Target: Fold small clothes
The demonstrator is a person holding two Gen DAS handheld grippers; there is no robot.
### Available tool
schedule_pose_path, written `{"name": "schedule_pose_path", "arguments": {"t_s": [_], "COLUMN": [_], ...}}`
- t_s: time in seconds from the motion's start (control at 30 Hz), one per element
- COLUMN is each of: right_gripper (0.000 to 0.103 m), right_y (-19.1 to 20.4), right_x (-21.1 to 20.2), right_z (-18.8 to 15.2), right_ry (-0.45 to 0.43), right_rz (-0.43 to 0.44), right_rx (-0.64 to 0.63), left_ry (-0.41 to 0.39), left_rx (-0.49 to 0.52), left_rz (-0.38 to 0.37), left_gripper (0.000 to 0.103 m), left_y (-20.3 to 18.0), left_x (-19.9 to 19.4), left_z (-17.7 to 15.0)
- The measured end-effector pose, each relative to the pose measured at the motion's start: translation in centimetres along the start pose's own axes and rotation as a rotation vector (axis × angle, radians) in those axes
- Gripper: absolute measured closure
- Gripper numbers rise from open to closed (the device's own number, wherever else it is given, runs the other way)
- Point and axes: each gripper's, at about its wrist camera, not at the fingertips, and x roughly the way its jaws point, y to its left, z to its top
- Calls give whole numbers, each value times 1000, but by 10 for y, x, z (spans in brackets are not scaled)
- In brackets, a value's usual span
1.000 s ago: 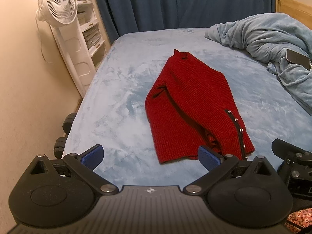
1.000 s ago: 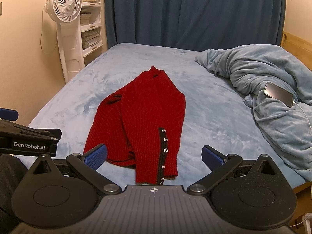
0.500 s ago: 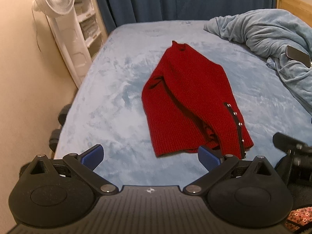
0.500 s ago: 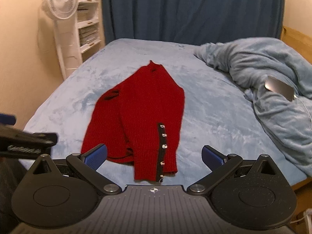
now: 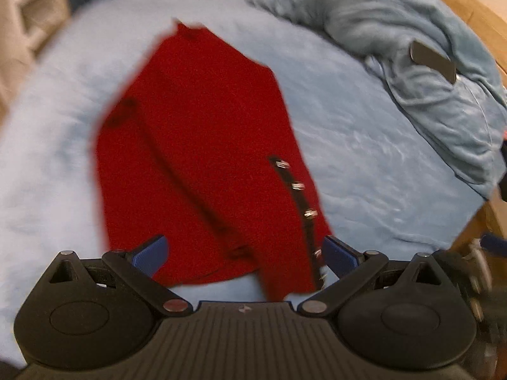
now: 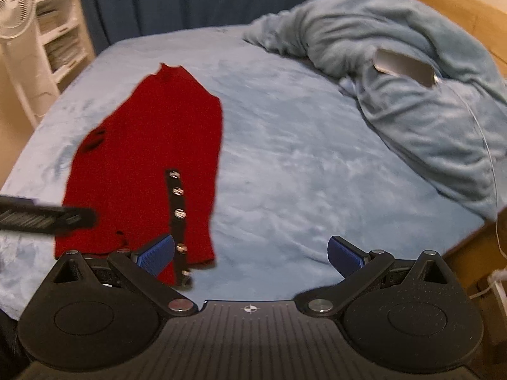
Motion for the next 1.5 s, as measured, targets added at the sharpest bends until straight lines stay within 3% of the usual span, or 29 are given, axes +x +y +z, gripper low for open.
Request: {"name": "schedule_pose_path", "arguments": {"t_s": [0.07,0.13,0.17,0.27,0.3,0.4,0.5,0.6,0.67,0.73,0.8,0.87,0.9,1.03,1.07,1.13,1.17,1.2,1.23,1.37,1.43,1.5], "right_gripper": [1,1,1,1,1,2,4,4,4,4,4,4,3,4,8,41,83,94,95,96,97,96], "right_y": [-7,-13,-16,-22,-22,-18,-11,1,7,14,26,41,50,84,91,106,109,109,106,74,44,2], "right_x": [6,13,17,29,33,45,56,65,71,81,95,112,120,164,176,194,199,198,194,176,183,192], "right_z": [-1,-2,-1,2,3,9,18,30,38,47,58,69,73,84,85,84,86,92,102,160,207,266], "right_ry": [26,48,58,86,93,107,105,81,60,45,34,27,27,95,115,141,149,147,134,-42,-156,-245], "right_rz": [-8,-14,-17,-20,-22,-24,-15,-3,2,11,35,78,103,183,196,249,290,294,281,107,-126,-367], "right_rx": [6,16,24,36,37,24,2,-33,-56,-74,-108,-150,-163,-178,-181,-231,-254,-279,-293,-487,-550,-448], "left_ry": [58,108,129,111,80,-142,-325,-489,-534,-503,-475,-465,-455,-300,-267,-188,-158,-131,-112,-73,-58,-48], "left_rx": [-47,-138,-189,-232,-244,-322,-452,-596,-672,-698,-711,-710,-701,-641,-627,-582,-567,-544,-520,-449,-433,-423], "left_rz": [-25,-70,-90,-117,-133,-50,61,343,490,573,572,563,557,405,378,330,317,307,305,305,313,322], "left_gripper": [1,13,25,84,85,85,85,85,83,72,29,12,12,11,11,11,11,11,11,11,11,11], "left_y": [5,17,23,38,42,81,158,259,313,348,362,357,352,318,306,283,273,263,252,225,215,206], "left_x": [39,73,83,86,77,22,-34,-89,-113,-121,-122,-117,-109,-69,-57,-37,-32,-27,-21,-15,-13,-10], "left_z": [17,34,40,62,71,99,134,161,165,163,151,137,128,88,74,48,36,24,10,-25,-32,-37]}}
